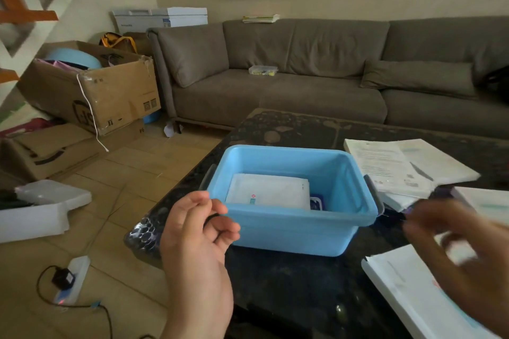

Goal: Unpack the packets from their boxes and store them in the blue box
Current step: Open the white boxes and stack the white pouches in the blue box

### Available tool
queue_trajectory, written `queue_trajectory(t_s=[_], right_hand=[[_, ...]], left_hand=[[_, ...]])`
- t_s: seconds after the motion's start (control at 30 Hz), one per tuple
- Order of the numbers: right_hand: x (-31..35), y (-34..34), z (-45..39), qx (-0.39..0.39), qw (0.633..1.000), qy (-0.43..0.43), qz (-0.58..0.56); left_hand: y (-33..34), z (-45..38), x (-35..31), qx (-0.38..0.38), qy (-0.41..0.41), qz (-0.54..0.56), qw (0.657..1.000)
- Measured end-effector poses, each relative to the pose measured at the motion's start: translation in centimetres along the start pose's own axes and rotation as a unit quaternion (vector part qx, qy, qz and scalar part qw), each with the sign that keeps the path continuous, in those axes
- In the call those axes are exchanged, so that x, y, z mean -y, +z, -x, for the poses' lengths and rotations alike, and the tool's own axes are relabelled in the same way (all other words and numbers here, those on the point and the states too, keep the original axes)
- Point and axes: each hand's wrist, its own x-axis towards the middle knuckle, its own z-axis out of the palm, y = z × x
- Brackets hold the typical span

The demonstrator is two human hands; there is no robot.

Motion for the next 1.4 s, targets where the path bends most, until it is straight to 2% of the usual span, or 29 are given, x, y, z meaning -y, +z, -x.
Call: queue_trajectory(t_s=[0.07,0.27,0.37,0.47,0.57,0.63,0.73,0.8,0.87,0.93,1.0,1.07,1.17,1.2,1.4], right_hand=[[-2.6,0.3,3.7,0.028,0.999,0.042,0.006],[-5.3,0.7,9.4,0.138,0.978,-0.086,0.133],[-5.8,0.5,9.6,0.181,0.97,-0.068,0.147],[-5.9,0.4,9.5,0.165,0.973,-0.068,0.149],[-6.1,0.3,9.6,0.134,0.977,-0.055,0.158],[-6.0,0.1,9.8,0.115,0.985,-0.01,0.127],[-5.8,-0.5,9.7,0.012,0.997,0.076,0.029],[-5.3,-1.1,9.2,-0.067,0.989,0.124,-0.032],[-5.0,-1.5,8.8,-0.124,0.973,0.174,-0.086],[-4.9,-1.8,8.5,-0.157,0.955,0.213,-0.131],[-4.9,-1.8,8.5,-0.161,0.952,0.223,-0.134],[-4.9,-1.9,8.4,-0.157,0.951,0.233,-0.127],[-4.8,-2.1,8.4,-0.177,0.944,0.244,-0.131],[-4.8,-2.3,8.3,-0.184,0.943,0.244,-0.134],[-4.8,-2.5,8.4,-0.204,0.945,0.216,-0.136]], left_hand=[[0.4,0.8,0.7,0.024,0.038,-0.026,0.999],[1.9,3.8,3.3,0.172,0.15,-0.072,0.971],[2.7,5.1,4.7,0.237,0.138,-0.098,0.957],[3.5,5.9,6.2,0.284,0.1,-0.133,0.944],[4.2,6.5,7.6,0.3,0.07,-0.166,0.937],[4.5,7.1,8.3,0.312,0.065,-0.173,0.932],[4.6,8.2,9.1,0.344,0.104,-0.18,0.916],[4.9,8.9,9.4,0.402,0.175,-0.235,0.868],[5.4,9.6,9.7,0.47,0.24,-0.295,0.797],[5.8,10.1,10.3,0.515,0.279,-0.352,0.73],[6.2,10.5,10.9,0.534,0.297,-0.394,0.687],[6.4,10.5,11.3,0.533,0.308,-0.402,0.678],[6.6,10.4,11.6,0.518,0.321,-0.393,0.689],[6.6,10.4,11.6,0.524,0.321,-0.396,0.683],[7.1,10.7,11.0,0.608,0.324,-0.441,0.575]])
